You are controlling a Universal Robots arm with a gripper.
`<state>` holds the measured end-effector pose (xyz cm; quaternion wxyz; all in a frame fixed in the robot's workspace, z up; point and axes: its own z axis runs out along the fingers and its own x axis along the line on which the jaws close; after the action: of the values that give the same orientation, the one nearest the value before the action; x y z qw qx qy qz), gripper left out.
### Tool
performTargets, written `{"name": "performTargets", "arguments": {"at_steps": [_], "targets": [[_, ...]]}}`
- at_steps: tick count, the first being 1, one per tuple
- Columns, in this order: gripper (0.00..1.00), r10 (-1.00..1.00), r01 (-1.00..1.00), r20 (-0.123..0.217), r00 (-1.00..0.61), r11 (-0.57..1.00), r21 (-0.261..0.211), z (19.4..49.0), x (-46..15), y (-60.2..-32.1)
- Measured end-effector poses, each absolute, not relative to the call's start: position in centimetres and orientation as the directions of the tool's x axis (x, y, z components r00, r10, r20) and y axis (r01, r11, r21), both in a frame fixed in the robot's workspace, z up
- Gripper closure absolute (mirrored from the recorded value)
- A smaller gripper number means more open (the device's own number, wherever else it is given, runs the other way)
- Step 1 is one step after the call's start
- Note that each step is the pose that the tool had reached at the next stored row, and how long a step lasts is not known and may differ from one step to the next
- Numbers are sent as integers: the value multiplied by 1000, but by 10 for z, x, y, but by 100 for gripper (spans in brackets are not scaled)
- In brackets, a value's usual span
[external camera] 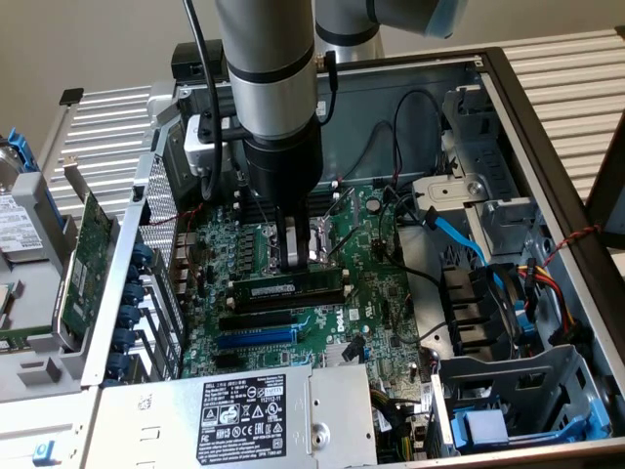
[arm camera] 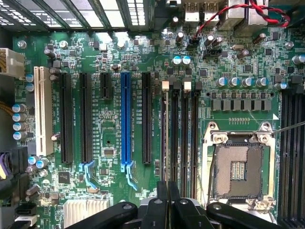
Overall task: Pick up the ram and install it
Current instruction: 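Insert the ram into the slot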
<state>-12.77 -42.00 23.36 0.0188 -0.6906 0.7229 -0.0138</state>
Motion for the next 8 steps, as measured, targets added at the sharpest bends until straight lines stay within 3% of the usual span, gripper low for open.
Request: {"name": "performTargets", "arguments": {"at_steps": [8], "targets": [[88, -999, -998, -8, -41, 41, -46, 232, -128, -420]]}}
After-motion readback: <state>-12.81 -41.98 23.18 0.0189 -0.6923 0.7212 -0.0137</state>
